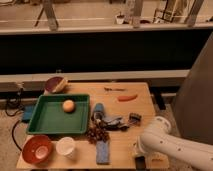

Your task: Wipe table surface with eraser

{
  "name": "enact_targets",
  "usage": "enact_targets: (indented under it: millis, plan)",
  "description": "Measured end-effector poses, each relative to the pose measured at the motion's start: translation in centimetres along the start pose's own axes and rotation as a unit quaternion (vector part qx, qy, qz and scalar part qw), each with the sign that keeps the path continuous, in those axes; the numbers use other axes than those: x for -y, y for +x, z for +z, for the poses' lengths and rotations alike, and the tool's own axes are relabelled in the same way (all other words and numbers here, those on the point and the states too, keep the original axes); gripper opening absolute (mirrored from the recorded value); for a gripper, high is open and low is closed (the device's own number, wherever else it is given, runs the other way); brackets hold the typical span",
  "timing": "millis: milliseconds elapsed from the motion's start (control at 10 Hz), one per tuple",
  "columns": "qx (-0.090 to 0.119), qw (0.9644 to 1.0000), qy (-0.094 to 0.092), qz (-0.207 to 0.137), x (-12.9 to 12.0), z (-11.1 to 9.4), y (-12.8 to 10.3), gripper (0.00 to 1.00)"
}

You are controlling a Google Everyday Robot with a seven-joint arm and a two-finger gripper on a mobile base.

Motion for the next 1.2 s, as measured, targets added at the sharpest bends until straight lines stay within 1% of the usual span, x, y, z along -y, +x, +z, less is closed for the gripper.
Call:
enact_targets:
  millis: [200,300,400,600,700,800,900,1000,1100,1200]
  plan:
    - [-0.004,0.9995,-0.003,0.031,-2.2,0.2,1.4,0.0]
    - [-0.005,0.9984,-0.007,0.056,-3.9,0.4,2.8,0.0]
    - [-0.007,0.9976,-0.006,0.069,-4.4,0.5,3.7,0.0]
    - [-0.011,0.9951,0.004,0.098,-4.5,0.3,6.5,0.0]
    - [-0.013,0.9951,0.008,0.097,-3.7,0.3,7.4,0.0]
    - [-0.012,0.9955,0.01,0.094,-2.8,0.3,7.7,0.0]
    - [-0.011,0.9963,0.014,0.084,-1.2,0.3,7.7,0.0]
    - [-0.008,0.9975,0.019,0.068,1.0,0.3,7.6,0.0]
    - [-0.004,0.9983,0.029,0.051,3.2,0.1,7.5,0.0]
    - [0.0,0.9988,0.034,0.034,4.9,0.0,7.1,0.0]
